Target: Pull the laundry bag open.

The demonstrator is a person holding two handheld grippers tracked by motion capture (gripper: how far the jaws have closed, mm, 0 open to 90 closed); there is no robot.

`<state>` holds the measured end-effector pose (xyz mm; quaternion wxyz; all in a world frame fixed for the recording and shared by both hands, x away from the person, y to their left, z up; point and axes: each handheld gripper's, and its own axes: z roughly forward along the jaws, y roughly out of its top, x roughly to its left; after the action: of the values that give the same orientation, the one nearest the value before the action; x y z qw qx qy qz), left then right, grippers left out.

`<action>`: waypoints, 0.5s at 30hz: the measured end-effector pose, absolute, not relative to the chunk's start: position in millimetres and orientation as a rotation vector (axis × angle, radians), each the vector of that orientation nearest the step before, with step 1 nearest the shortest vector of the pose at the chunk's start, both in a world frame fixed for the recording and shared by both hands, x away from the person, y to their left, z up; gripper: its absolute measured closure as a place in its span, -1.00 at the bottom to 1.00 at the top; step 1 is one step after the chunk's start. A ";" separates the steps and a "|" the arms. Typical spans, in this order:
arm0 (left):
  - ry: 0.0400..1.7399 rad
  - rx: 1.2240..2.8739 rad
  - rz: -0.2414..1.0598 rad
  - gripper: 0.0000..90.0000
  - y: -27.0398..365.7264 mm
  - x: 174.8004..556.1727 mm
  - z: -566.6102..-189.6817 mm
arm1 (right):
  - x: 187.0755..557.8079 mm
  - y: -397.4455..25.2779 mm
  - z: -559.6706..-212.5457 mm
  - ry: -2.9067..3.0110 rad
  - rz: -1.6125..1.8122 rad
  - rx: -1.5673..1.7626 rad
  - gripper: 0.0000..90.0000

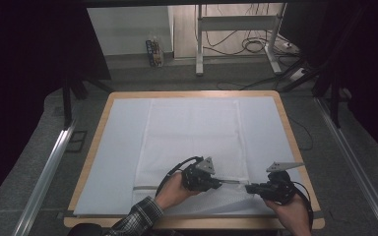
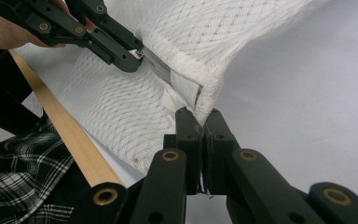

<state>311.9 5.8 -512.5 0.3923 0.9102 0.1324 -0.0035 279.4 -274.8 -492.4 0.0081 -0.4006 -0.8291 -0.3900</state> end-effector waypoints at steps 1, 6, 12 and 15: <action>0.334 2.316 -0.004 0.94 5.8 311.3 -512.2 | 279.3 -274.4 -492.3 -2.598 -1.215 -1.247 0.91; 0.335 2.324 0.013 0.94 7.7 310.4 -512.3 | 278.8 -274.2 -492.1 -2.606 -1.211 -1.256 0.91; 0.338 2.319 0.010 0.93 11.4 309.7 -512.8 | 278.7 -274.7 -491.9 -2.607 -1.212 -1.255 0.91; 0.347 2.322 0.017 0.93 15.6 310.0 -513.4 | 278.8 -275.9 -491.9 -2.616 -1.208 -1.262 0.91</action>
<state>310.0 15.6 -513.4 0.3863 0.9122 0.1363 0.0066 278.8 -275.9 -491.9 -0.0021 -0.4013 -0.8315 -0.3841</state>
